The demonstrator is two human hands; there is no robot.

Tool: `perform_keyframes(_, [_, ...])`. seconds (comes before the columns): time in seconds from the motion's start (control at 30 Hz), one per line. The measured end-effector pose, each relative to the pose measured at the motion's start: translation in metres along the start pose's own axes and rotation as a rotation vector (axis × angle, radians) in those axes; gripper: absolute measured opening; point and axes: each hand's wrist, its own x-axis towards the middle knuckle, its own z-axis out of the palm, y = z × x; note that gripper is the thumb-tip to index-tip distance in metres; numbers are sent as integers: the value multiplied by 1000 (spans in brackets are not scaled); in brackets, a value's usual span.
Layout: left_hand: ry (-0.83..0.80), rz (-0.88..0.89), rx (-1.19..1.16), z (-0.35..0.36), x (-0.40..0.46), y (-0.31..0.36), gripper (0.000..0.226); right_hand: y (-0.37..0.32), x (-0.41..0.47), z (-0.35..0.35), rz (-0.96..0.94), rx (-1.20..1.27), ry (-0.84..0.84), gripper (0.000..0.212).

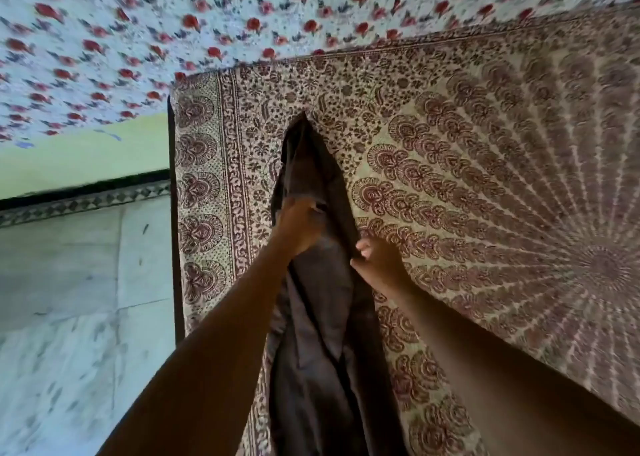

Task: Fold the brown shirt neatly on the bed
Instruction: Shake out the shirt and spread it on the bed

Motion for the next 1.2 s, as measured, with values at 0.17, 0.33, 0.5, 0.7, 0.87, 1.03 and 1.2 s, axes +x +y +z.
perform_keyframes(0.17, [55,-80,-26,5,53,-9,55,19,22,23,52,-70,-57,54])
perform_keyframes(0.33, [313,-76,-303,10,26,9,25,24,48,21,41,26,45,35])
perform_keyframes(0.5, [359,-136,-587,10,-57,-7,54,-6,84,14,-43,139,145,65])
perform_keyframes(0.7, [222,-335,-444,3,-125,-69,24,-72,141,20,-391,-334,-90,102])
perform_keyframes(0.87, [200,-372,-314,5,-151,-111,14,-128,156,51,-330,-412,-639,86])
perform_keyframes(1.03, [172,-478,-335,10,-166,-145,21,-149,152,74,-151,-245,-706,62])
perform_keyframes(1.2, [159,-526,-307,8,-188,-166,11,-147,143,80,-29,-431,-664,49])
